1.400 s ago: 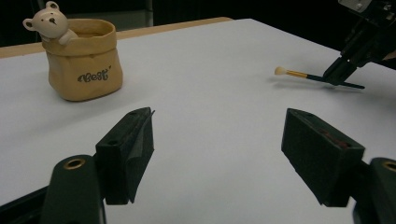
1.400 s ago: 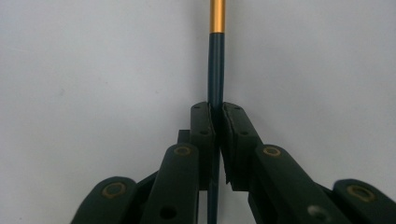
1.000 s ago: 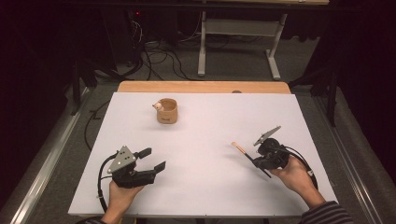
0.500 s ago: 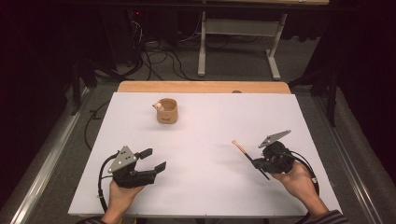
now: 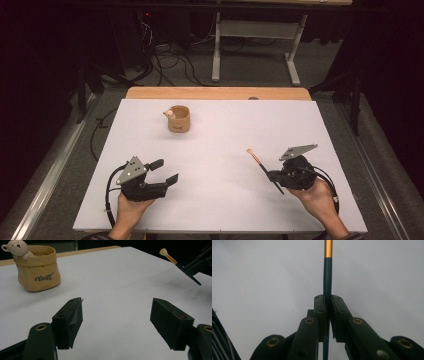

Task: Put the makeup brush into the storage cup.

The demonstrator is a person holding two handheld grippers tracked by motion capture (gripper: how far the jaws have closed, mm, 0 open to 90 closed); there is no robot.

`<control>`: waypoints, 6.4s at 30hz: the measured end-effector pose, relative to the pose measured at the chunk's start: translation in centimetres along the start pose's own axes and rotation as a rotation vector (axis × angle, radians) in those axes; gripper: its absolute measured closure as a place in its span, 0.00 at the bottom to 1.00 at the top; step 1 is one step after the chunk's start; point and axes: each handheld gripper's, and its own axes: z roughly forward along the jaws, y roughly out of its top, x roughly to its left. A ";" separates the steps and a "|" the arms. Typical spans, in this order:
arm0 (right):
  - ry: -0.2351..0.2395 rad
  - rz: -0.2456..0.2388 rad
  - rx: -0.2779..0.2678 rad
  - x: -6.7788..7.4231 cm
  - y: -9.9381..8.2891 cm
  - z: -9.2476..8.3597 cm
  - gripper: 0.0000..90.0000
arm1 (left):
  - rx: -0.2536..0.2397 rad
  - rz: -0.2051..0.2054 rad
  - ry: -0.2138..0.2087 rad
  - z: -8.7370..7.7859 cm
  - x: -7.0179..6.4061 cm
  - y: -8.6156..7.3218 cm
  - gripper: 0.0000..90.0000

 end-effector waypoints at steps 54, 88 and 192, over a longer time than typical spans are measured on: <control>0.169 -0.085 -0.271 5.2 2.2 2.1 0.95 | -0.014 0.006 -0.072 0.3 -0.7 1.1 0.27; 0.196 -0.079 -0.335 5.8 2.7 1.7 0.95 | -0.025 0.064 -0.221 3.8 -4.5 5.6 0.29; 0.191 -0.163 -0.351 9.4 4.6 4.1 0.89 | 0.034 0.007 -0.359 6.3 -5.0 6.2 0.93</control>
